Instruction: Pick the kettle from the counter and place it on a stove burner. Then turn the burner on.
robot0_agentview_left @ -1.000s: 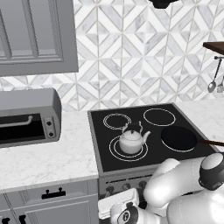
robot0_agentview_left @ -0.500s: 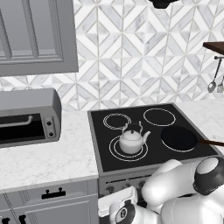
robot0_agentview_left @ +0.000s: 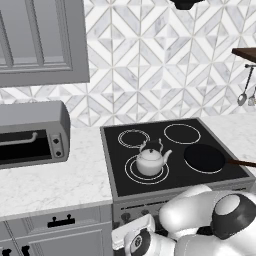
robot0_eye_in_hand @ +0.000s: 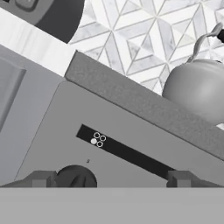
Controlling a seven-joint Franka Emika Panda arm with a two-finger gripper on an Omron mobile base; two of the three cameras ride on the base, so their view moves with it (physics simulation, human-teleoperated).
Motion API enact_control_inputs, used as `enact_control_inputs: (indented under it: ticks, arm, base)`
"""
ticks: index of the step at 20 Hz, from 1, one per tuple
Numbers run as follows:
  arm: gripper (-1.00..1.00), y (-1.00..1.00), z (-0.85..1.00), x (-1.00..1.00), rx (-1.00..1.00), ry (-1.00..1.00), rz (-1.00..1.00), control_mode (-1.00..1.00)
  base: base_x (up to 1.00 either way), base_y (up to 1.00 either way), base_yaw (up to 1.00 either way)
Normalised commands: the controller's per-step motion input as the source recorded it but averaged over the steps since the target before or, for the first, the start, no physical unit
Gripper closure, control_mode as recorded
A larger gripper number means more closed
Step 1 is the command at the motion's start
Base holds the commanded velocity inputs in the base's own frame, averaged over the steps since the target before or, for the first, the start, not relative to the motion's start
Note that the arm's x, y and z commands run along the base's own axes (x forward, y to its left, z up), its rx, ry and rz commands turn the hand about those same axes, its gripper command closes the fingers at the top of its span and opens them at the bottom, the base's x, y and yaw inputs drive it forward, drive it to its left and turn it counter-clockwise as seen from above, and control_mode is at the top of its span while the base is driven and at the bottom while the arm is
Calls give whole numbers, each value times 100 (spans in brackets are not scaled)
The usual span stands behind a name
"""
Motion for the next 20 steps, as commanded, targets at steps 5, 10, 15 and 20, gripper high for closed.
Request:
enact_control_inputs:
  ticks: [5,10,15,20]
  arm:
    - [-100,0,-1,1,0,0,0,-100]
    - [-100,0,-2,25,0,0,0,-100]
    - [-100,-2,0,38,0,0,0,-100]
    - [-100,0,-22,11,-2,0,0,-100]
  base:
    - [0,0,0]
    - [0,0,0]
    - [0,0,0]
    - [0,0,0]
